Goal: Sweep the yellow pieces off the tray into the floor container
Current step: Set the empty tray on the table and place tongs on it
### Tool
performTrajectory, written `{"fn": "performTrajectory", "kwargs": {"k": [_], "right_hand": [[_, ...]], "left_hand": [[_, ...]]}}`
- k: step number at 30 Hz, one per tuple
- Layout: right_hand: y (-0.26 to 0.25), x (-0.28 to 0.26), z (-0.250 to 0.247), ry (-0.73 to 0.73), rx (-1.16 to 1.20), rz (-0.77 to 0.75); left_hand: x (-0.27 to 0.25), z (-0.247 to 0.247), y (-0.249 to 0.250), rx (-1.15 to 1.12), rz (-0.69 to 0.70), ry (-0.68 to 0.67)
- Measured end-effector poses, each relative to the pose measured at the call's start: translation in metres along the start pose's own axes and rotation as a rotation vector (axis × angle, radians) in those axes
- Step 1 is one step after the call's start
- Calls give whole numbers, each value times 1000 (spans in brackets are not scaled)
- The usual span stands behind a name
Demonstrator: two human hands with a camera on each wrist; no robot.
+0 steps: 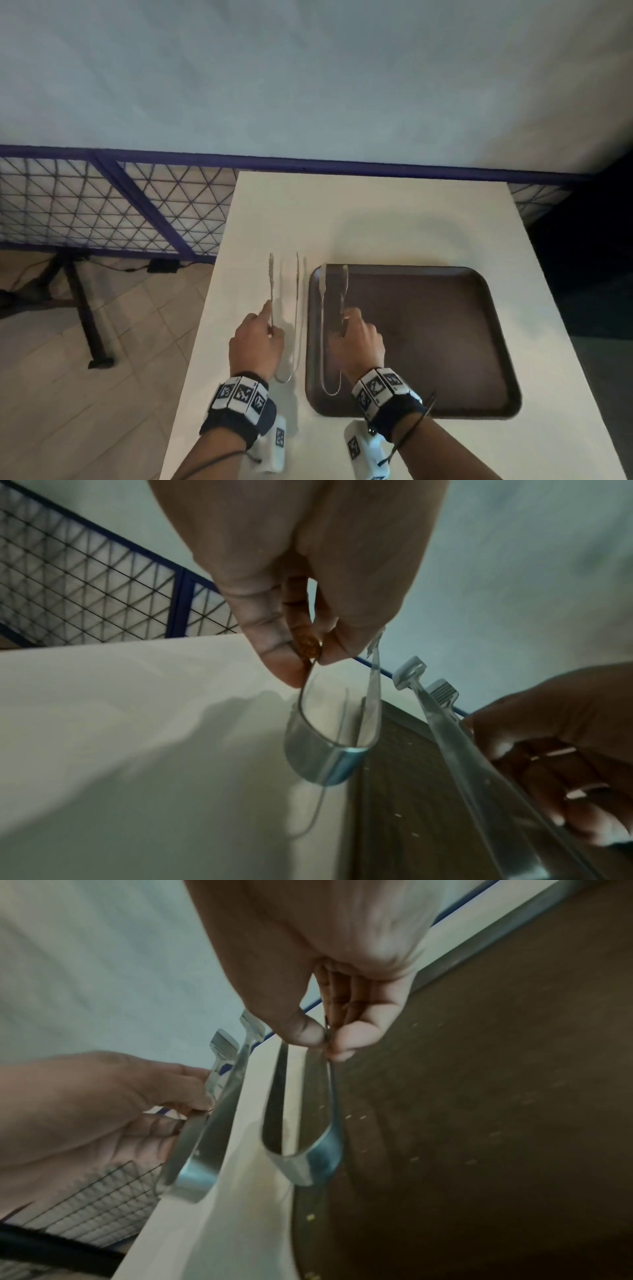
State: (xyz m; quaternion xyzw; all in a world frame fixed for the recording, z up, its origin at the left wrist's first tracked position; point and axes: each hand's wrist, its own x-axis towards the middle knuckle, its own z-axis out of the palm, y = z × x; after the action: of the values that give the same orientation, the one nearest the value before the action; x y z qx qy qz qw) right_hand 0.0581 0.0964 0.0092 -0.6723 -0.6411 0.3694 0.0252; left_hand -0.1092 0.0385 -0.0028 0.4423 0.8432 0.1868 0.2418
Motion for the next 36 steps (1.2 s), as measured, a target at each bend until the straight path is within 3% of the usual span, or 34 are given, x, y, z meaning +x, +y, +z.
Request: {"fn": "performTrajectory", "kwargs": {"k": [7,14,36], "right_hand": [[78,2,-61,118,-16,143],[133,19,-91,116,-27,175],[162,43,-98,38,-35,125]], "left_hand": [[-17,56,66,40,64,-53],[-35,112,103,25,9,-115],[-33,154,118,29,-60,-83]]}}
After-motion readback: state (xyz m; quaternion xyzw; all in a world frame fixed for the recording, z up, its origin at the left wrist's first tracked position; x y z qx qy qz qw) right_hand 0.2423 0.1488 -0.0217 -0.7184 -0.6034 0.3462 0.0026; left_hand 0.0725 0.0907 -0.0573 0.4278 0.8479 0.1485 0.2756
